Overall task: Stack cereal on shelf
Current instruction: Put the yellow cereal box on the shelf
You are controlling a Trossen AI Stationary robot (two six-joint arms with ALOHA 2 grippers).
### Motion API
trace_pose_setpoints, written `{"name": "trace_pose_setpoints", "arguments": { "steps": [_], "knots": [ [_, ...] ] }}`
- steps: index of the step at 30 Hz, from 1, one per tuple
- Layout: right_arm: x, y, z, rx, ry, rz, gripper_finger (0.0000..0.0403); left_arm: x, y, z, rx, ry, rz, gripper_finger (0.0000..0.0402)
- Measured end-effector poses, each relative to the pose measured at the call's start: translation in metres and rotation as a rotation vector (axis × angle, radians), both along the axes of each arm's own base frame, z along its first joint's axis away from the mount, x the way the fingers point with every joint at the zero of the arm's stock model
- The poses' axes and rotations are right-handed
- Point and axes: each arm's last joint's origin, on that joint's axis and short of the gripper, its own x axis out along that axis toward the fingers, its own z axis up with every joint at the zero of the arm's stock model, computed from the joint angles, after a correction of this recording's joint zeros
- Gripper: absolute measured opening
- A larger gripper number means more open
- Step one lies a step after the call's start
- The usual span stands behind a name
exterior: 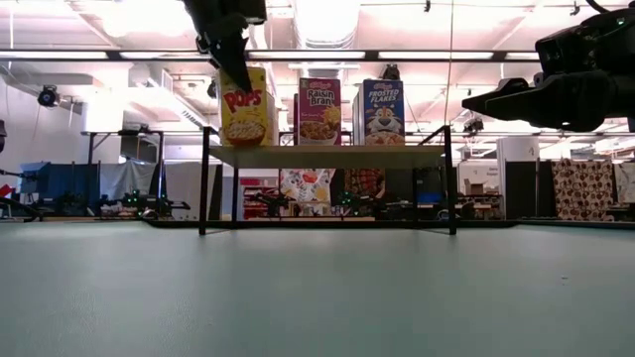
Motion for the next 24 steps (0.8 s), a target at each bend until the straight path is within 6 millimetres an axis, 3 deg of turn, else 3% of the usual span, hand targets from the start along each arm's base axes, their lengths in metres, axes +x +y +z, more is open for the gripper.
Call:
{"name": "trace_pose_setpoints", "arguments": {
  "steps": [7,24],
  "knots": [
    [0.000,0.000,0.000,0.000,0.000,0.000,0.0359,0.000,0.000,0.010,0.011,-0.024,-0.015,0.0203],
    [0.000,0.000,0.000,0.000,0.000,0.000,0.0359,0.007,0.025,-0.004,0.010,0.059,-0.055,0.0204]
  ]
}}
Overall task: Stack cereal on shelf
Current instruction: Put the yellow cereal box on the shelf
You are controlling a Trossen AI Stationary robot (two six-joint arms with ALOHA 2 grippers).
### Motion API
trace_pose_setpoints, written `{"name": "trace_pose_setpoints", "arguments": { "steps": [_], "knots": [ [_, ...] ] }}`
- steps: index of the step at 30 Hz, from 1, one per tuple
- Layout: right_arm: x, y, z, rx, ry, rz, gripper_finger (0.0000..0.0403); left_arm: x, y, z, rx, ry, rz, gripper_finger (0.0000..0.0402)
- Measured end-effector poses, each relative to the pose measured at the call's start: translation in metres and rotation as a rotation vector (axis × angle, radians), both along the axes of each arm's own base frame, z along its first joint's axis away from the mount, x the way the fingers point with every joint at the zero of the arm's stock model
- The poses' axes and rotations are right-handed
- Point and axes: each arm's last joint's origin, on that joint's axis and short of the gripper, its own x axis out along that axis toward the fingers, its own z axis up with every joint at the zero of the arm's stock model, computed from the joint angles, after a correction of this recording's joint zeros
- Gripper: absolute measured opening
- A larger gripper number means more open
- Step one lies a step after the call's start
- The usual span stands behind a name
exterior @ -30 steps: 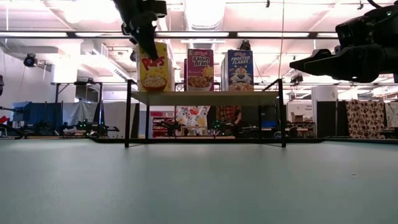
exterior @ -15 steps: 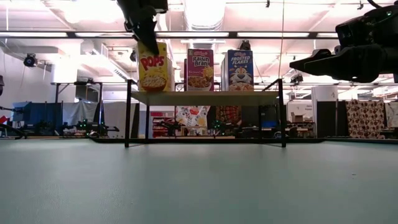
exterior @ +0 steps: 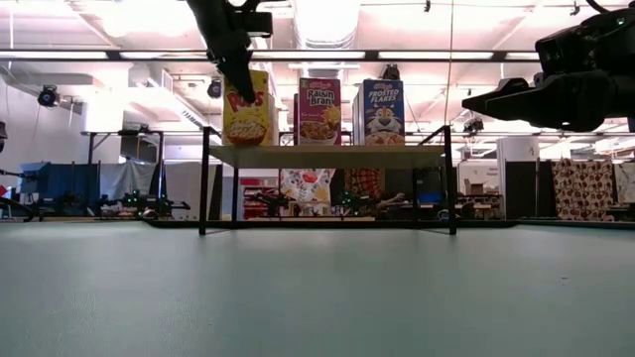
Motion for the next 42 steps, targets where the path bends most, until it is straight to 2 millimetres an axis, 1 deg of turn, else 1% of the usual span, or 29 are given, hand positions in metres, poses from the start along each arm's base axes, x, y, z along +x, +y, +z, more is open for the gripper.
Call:
{"name": "trace_pose_setpoints", "arguments": {
  "steps": [11,17,24,37,42],
  "knots": [
    [0.000,0.000,0.000,0.000,0.000,0.000,0.0359,-0.002,0.011,0.001,0.045,0.039,-0.088,0.0204],
    [0.000,0.000,0.000,0.000,0.000,0.000,0.0359,-0.004,0.018,0.001,0.069,0.059,-0.108,0.0204],
    [0.000,0.000,0.000,0.000,0.000,0.000,0.0359,-0.003,0.019,0.001,0.072,0.079,-0.256,0.0204],
    [0.000,0.000,0.000,0.000,0.000,0.000,0.0359,-0.005,0.022,0.002,0.070,0.078,-0.254,0.0204],
    [0.000,0.000,0.000,0.000,0.000,0.000,0.0359,-0.008,0.021,0.007,0.084,0.059,-0.254,0.0204]
  ]
}}
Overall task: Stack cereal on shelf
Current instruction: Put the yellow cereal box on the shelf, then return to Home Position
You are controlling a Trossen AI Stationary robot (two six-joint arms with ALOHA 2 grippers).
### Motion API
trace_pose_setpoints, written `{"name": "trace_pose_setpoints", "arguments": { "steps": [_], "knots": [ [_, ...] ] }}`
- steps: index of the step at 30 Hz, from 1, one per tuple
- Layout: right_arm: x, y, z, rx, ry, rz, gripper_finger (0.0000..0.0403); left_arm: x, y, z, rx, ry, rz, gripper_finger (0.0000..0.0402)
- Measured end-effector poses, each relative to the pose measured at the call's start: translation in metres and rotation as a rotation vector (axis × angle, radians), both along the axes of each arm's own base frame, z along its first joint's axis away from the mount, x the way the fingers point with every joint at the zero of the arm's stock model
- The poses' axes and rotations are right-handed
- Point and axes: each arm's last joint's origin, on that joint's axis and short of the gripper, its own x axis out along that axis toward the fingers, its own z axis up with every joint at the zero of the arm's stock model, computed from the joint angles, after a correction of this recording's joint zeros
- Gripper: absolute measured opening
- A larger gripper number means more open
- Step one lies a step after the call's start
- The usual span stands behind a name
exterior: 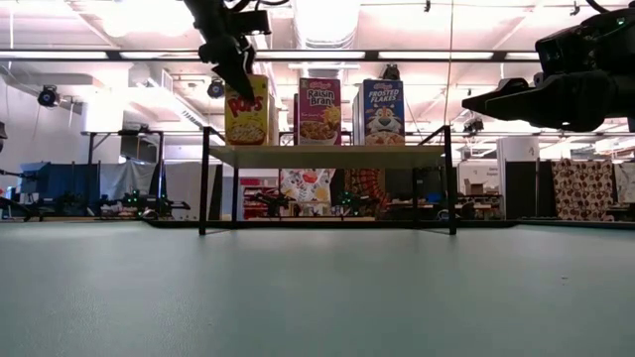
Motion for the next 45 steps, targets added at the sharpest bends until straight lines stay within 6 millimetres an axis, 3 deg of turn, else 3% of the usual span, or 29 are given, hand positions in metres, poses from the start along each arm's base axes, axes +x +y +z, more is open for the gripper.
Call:
{"name": "trace_pose_setpoints", "arguments": {
  "steps": [27,45],
  "knots": [
    [0.000,0.000,0.000,0.000,0.000,0.000,0.0359,-0.012,-0.002,0.016,0.058,-0.059,-0.005,0.0204],
    [0.000,0.000,0.000,0.000,0.001,0.000,0.0359,-0.030,-0.010,0.037,0.098,-0.156,0.007,0.0204]
  ]
}}
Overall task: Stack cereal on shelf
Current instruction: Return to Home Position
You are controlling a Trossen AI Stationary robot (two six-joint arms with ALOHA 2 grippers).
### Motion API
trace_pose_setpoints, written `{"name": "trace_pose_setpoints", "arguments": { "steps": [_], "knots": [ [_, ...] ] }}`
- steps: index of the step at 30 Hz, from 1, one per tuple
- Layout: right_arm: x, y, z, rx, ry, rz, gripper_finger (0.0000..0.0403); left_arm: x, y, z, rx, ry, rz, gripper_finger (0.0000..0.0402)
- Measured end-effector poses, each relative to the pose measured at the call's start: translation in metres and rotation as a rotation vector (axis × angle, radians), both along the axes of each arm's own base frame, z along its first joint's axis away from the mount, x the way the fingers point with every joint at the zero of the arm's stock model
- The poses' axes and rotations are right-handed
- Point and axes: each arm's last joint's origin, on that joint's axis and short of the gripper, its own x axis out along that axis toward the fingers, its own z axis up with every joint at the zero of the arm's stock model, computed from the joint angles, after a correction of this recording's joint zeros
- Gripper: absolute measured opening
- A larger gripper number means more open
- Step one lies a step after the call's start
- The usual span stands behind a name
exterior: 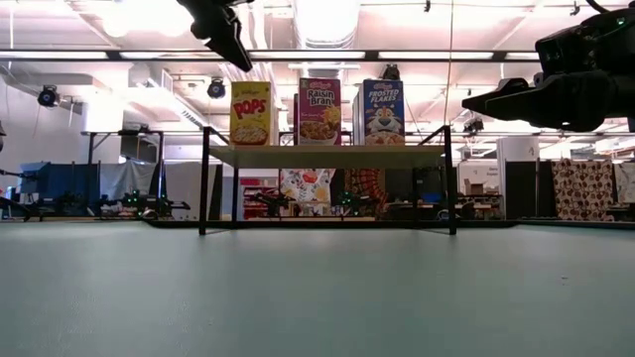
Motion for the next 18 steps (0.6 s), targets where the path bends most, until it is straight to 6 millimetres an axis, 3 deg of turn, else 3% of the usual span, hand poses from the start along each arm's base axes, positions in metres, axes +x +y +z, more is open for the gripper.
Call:
{"name": "trace_pose_setpoints", "arguments": {
  "steps": [18],
  "knots": [
    [0.0000,0.0000,0.0000,0.000,0.000,0.000,0.0359,-0.0019,-0.0020,0.0098,-0.095,-0.173,0.087,0.0204]
  ]
}}
